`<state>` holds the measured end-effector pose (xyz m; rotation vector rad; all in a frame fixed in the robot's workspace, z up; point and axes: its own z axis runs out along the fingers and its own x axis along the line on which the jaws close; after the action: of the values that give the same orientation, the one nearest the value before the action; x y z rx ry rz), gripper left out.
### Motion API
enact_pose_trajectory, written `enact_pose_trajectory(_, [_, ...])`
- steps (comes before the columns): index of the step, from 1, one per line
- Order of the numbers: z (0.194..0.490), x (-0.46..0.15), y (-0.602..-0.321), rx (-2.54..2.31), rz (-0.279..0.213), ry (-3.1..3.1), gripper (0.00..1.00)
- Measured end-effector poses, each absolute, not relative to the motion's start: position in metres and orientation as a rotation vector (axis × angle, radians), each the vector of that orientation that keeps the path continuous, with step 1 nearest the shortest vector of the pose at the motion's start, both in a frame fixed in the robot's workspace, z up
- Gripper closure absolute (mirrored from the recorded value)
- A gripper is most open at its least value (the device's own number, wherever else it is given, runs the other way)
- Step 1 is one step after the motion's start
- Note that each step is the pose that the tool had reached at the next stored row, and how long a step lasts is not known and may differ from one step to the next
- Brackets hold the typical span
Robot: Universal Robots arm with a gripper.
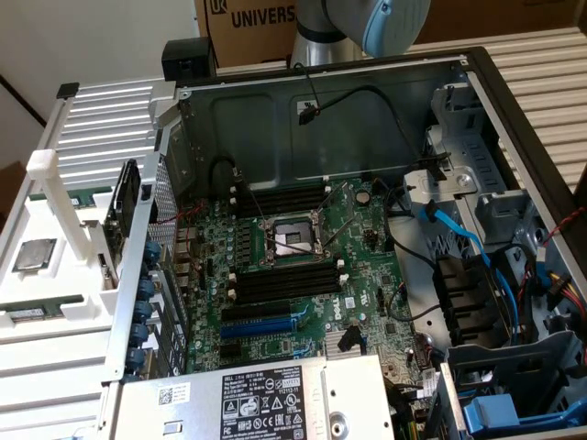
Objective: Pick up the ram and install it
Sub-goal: 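Pick up the ram and move it above insertion slot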
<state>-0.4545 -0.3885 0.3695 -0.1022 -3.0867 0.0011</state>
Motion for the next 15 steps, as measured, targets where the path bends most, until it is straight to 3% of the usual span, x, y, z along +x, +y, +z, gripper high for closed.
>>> enact_pose_trajectory(15, [0.3626, -0.4578, -0.3887, 0.214, 0.007, -3.083, 0.90])
